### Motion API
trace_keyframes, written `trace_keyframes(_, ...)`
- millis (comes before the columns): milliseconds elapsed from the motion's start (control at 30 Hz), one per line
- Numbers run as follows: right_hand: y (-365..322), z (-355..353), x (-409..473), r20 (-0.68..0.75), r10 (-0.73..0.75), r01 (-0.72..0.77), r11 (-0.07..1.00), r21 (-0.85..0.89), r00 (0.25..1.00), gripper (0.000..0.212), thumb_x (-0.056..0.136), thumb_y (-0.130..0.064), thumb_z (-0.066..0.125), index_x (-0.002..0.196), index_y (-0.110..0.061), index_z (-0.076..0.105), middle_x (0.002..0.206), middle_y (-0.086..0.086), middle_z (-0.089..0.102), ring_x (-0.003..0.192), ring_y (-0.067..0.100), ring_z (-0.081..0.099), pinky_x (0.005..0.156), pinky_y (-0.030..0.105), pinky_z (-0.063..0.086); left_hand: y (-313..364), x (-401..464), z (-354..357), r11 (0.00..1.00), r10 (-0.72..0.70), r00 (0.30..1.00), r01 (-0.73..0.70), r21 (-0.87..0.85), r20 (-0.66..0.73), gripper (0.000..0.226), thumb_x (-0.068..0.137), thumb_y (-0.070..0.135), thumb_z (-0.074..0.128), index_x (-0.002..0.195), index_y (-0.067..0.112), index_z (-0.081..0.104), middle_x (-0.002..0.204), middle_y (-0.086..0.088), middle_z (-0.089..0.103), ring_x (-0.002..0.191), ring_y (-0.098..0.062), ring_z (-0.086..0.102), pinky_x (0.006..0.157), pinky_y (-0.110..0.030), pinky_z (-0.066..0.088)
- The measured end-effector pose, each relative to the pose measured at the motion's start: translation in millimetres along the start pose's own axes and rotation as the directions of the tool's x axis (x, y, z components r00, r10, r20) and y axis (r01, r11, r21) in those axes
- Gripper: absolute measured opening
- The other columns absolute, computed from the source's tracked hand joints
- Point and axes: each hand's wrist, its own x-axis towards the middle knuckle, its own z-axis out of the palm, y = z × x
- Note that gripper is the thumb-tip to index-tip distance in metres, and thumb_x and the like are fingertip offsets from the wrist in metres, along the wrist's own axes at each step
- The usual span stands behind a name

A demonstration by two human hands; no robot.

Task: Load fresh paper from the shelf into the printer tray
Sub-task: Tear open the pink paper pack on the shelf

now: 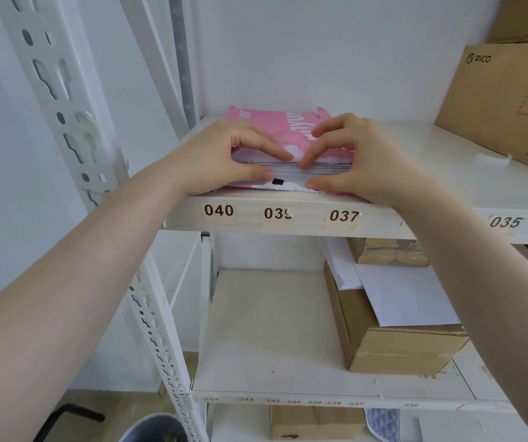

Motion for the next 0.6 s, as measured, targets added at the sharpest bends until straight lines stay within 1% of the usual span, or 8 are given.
trace_keyframes(100,0,1,-1,-0.011,0.009,-0.008,0.999,0.032,1.0,0.028,0.063,-0.031,0.083,0.088,-0.038,0.071,0.116,-0.005,0.055,0.119,0.016,0.048,0.097,0.025,0.035,5,7,8,0.999,-0.04,0.993,0.04,0.003,-0.112,0.019,0.078,0.033,0.074,0.097,0.037,0.074,0.099,0.019,0.07,0.099,0.003,0.06,0.092,-0.019,0.042)
trace_keyframes(200,1,1,0,-0.007,0.013,-0.013,0.999,0.049,1.0,0.03,0.062,-0.03,0.083,0.088,-0.04,0.07,0.118,-0.002,0.056,0.116,0.015,0.049,0.092,0.018,0.034,12,17,21,0.998,-0.042,0.951,0.051,0.023,-0.305,0.01,0.071,0.029,0.078,0.079,0.029,0.071,0.08,0.014,0.068,0.081,-0.005,0.062,0.082,-0.03,0.05)
trace_keyframes(267,3,3,-1,-0.017,0.021,-0.02,0.998,0.057,1.0,0.032,0.058,-0.04,0.08,0.087,-0.045,0.068,0.118,-0.002,0.055,0.116,0.017,0.05,0.094,0.023,0.036,14,20,25,0.998,-0.043,0.929,0.054,0.019,-0.368,0.011,0.069,0.026,0.077,0.073,0.028,0.068,0.074,0.015,0.066,0.075,-0.004,0.06,0.076,-0.029,0.049)
trace_keyframes(367,5,5,-2,-0.027,0.031,-0.029,0.997,0.073,0.999,0.036,0.054,-0.048,0.075,0.089,-0.046,0.068,0.116,-0.002,0.056,0.116,0.019,0.049,0.097,0.03,0.039,11,20,23,1.0,-0.018,0.933,0.015,-0.013,-0.359,0.01,0.071,0.022,0.077,0.076,0.025,0.068,0.071,0.018,0.061,0.069,0.003,0.053,0.07,-0.02,0.04)
trace_keyframes(433,5,5,-2,-0.04,0.031,-0.028,0.997,0.074,0.999,0.038,0.054,-0.047,0.075,0.09,-0.045,0.067,0.115,0.0,0.056,0.114,0.019,0.049,0.093,0.029,0.039,11,18,22,1.0,-0.004,0.955,0.001,-0.011,-0.296,0.01,0.071,0.026,0.078,0.078,0.027,0.071,0.076,0.015,0.063,0.074,0.001,0.055,0.074,-0.022,0.043)
trace_keyframes(500,5,4,-2,-0.052,0.028,-0.024,0.998,0.065,0.998,0.039,0.056,-0.042,0.077,0.094,-0.043,0.066,0.114,0.001,0.056,0.112,0.019,0.05,0.089,0.025,0.038,12,18,23,0.999,0.007,0.97,0.001,0.036,-0.241,0.011,0.071,0.03,0.077,0.081,0.033,0.074,0.092,0.011,0.068,0.094,-0.004,0.06,0.089,-0.033,0.046)
trace_keyframes(533,5,4,-2,-0.056,0.025,-0.021,0.998,0.059,0.998,0.04,0.057,-0.041,0.077,0.095,-0.041,0.067,0.114,0.001,0.057,0.112,0.018,0.05,0.089,0.024,0.038,12,19,23,0.998,0.015,0.973,-0.002,0.058,-0.231,0.013,0.07,0.031,0.077,0.082,0.035,0.074,0.098,0.01,0.068,0.101,-0.007,0.059,0.093,-0.038,0.046)
trace_keyframes(600,6,5,-2,-0.065,0.028,-0.024,0.998,0.06,0.997,0.041,0.057,-0.041,0.076,0.097,-0.039,0.068,0.114,0.001,0.057,0.113,0.018,0.05,0.09,0.023,0.038,12,20,23,0.997,0.023,0.973,-0.006,0.074,-0.23,0.016,0.068,0.031,0.077,0.083,0.037,0.075,0.101,0.011,0.066,0.103,-0.009,0.059,0.094,-0.042,0.045)
